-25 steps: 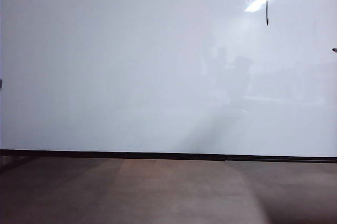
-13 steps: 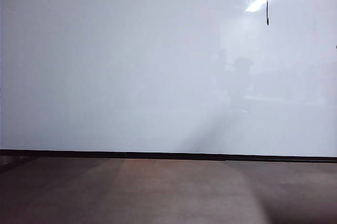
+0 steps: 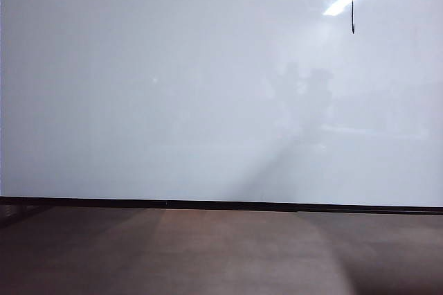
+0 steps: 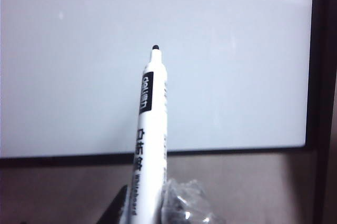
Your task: Reach to the right to find the marker pen, pick it up, and write the number 1 on the whiteboard.
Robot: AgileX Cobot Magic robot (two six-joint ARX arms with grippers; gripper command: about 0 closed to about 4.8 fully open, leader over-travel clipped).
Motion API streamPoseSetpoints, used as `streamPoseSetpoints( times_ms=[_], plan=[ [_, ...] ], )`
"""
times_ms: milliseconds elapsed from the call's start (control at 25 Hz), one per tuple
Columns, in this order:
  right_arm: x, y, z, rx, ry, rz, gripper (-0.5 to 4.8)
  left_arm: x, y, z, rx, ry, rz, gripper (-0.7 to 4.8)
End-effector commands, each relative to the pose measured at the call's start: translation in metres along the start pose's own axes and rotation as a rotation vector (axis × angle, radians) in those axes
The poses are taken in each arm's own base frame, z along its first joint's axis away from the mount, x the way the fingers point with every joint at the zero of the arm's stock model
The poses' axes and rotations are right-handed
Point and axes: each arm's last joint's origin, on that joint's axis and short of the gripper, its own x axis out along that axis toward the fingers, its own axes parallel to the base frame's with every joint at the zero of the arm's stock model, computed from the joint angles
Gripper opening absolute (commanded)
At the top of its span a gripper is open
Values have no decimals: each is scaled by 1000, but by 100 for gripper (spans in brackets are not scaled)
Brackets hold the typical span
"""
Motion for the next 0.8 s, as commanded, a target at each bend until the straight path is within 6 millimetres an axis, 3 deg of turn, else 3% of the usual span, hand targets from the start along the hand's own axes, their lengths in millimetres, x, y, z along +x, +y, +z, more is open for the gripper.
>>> streamPoseSetpoints(
  times_ms=[40,799],
  plan=[
    [0,1,3,-10,-51,6,-5,0,7,2,-2,-20,76,-1],
    [0,-1,-1,-15,-7,-13,-5,0,7,1,-2,-19,85,-1]
  ],
)
